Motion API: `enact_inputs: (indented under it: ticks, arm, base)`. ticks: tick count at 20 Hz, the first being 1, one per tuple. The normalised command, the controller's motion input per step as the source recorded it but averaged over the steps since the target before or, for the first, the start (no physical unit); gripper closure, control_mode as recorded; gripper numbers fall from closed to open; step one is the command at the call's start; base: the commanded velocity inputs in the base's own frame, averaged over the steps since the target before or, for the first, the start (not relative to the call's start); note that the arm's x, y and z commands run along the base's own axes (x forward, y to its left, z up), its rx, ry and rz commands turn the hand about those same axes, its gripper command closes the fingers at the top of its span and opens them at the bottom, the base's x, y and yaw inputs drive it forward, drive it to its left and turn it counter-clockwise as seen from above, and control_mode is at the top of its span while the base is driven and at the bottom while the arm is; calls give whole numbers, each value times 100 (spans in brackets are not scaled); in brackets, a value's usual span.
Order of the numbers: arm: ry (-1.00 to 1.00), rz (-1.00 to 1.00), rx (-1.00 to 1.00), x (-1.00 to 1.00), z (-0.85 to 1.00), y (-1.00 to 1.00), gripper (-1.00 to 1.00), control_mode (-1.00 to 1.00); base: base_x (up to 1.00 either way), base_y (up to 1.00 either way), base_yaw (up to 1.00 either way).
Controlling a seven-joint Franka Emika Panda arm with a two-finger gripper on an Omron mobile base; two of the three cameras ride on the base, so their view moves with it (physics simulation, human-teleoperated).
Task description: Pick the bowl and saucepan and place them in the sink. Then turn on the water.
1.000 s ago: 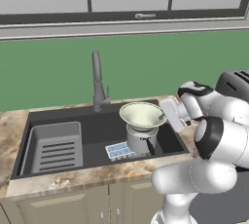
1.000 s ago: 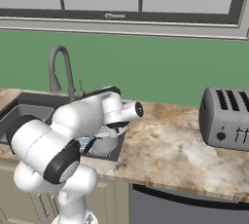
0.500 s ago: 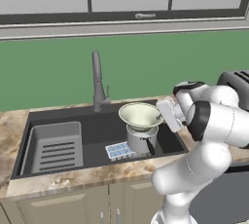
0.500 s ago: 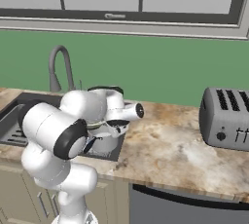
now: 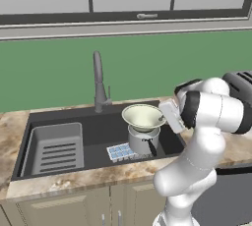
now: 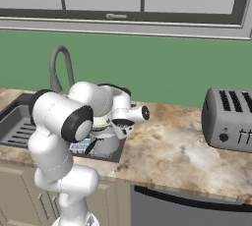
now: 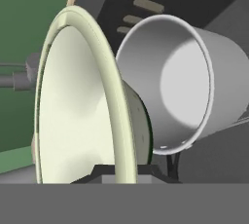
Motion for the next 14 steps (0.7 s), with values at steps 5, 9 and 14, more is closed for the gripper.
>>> enact_inputs:
  ticks: [5, 9, 14]
  arm:
    - [0, 0, 0, 28, -22, -9, 100, -100]
    - [0, 0, 0, 24, -23, -4, 100, -100]
    - [0, 0, 0, 23, -30, 0, 100, -100]
  base:
    - [0, 0, 0]
    - [0, 0, 0]
    - [0, 0, 0]
